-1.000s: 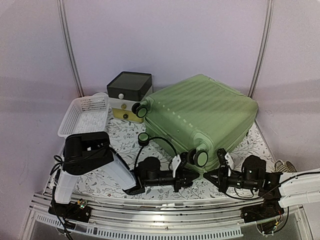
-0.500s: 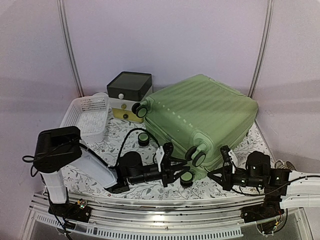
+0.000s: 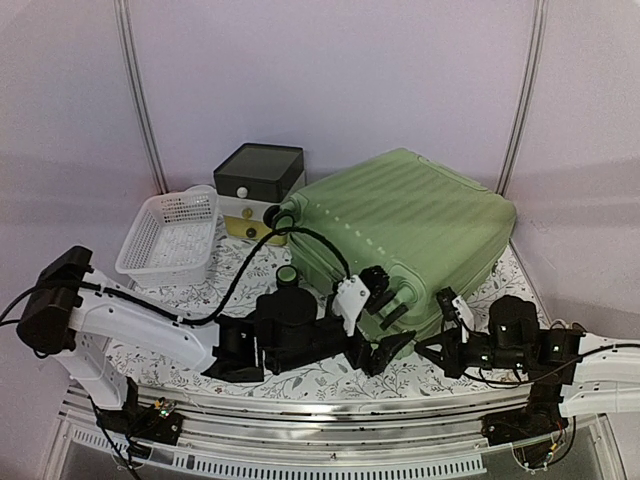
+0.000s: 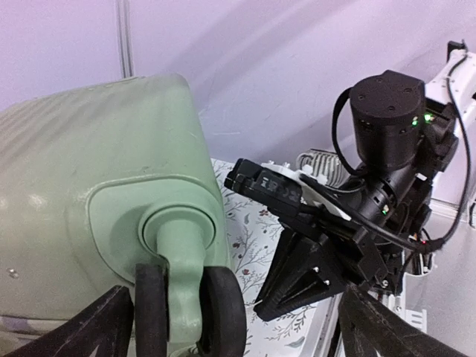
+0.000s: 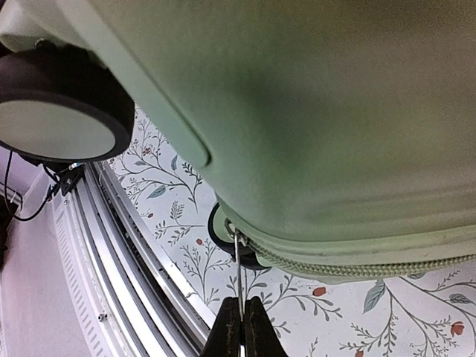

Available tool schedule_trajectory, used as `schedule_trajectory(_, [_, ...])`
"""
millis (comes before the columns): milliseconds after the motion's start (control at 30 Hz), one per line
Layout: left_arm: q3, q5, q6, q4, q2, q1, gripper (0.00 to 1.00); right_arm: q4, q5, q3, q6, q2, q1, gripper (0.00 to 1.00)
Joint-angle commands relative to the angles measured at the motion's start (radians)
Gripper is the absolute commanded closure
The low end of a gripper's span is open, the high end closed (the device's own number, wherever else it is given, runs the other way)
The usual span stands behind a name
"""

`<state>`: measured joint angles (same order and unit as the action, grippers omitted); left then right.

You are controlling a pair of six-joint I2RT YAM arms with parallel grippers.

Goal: Open, take out, and arrange the luggage
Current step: Pick up the wheels of luggage from the luggage, then unzip the zipper of the luggage.

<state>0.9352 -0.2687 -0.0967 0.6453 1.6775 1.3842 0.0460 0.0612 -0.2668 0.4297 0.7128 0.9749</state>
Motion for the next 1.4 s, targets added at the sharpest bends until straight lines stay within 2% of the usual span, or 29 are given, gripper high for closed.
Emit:
schedule_trajectory(0, [0.078, -0.201, 0.012, -0.321, -0.003, 0.025, 0.02, 0.040, -0.110, -0.041, 0.003, 0.023, -0.008, 0.99])
schedule_trajectory(233, [0.189, -0.171, -0.061, -0.469, 0.032, -0.039, 0.02, 0.052, -0.145, -0.033, 0.046, -0.026, -0.008, 0.99])
schedule_trajectory(433, [0.259, -0.089, -0.097, -0.493, 0.064, -0.063, 0.02, 0.033, -0.138, -0.001, 0.033, -0.079, -0.008, 0.99])
schedule_trajectory(567, [0.292, 0.008, -0.150, -0.492, 0.088, -0.086, 0.17, 0.073, -0.149, -0.015, 0.030, -0.076, -0.008, 0.99])
schedule_trajectory(633, [0.301, 0.006, -0.163, -0.496, 0.099, -0.088, 0.24, 0.092, -0.154, -0.027, 0.043, -0.073, -0.009, 0.99])
schedule_trajectory(867, [0.269, 0.011, -0.222, -0.472, 0.096, -0.101, 0.37, 0.117, -0.154, -0.041, 0.062, -0.076, -0.008, 0.99])
schedule_trajectory(1000, [0.241, 0.018, -0.227, -0.448, 0.082, -0.106, 0.52, 0.130, -0.159, -0.050, 0.057, -0.076, -0.008, 0.99])
schedule_trajectory(1067, [0.240, 0.027, -0.227, -0.451, 0.081, -0.111, 0.62, 0.180, -0.231, -0.061, 0.078, -0.077, -0.008, 0.99])
schedule_trajectory(1167, [0.241, 0.040, -0.251, -0.470, 0.082, -0.130, 0.76, 0.259, -0.350, -0.076, 0.196, -0.099, -0.008, 0.99])
schedule_trajectory(1367, [0.225, 0.095, -0.320, -0.456, 0.081, -0.178, 0.89, 0.306, -0.467, -0.042, 0.310, -0.259, -0.009, 0.99])
